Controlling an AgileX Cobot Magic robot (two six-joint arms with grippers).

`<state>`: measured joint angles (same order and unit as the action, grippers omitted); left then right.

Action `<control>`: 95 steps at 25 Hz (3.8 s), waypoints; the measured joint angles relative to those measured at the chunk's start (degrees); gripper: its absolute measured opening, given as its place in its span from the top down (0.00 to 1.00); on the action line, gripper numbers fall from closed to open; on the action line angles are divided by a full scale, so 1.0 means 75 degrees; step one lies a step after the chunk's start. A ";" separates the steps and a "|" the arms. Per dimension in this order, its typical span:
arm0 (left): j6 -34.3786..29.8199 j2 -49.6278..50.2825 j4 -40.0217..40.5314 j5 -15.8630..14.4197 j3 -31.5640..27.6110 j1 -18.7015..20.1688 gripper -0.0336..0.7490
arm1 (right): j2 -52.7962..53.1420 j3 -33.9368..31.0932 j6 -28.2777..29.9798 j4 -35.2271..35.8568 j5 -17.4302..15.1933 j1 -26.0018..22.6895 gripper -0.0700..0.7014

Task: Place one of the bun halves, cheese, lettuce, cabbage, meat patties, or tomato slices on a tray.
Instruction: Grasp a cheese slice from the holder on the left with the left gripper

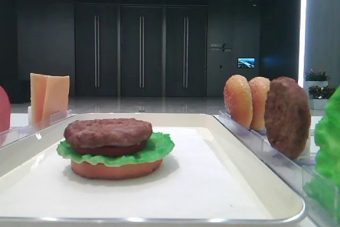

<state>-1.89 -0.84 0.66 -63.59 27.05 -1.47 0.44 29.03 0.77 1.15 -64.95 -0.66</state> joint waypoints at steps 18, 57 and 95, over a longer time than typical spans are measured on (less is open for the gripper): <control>0.0715 0.7757 -0.0028 0.1487 0.2715 0.0000 0.38 | 0.0000 0.0000 0.0000 0.0000 0.0000 0.0000 0.50; 0.3077 1.5982 -0.0334 0.0381 1.0850 0.1715 0.38 | 0.0000 0.0000 0.0000 0.0000 0.0000 0.0000 0.50; 0.3093 1.6765 -0.0446 0.0548 1.1312 0.1867 0.92 | 0.0003 0.0000 0.0000 0.0000 0.0000 0.0000 0.50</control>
<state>21.31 124.89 -2.68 -59.48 111.89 12.54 0.46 29.03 0.77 1.15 -64.95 -0.66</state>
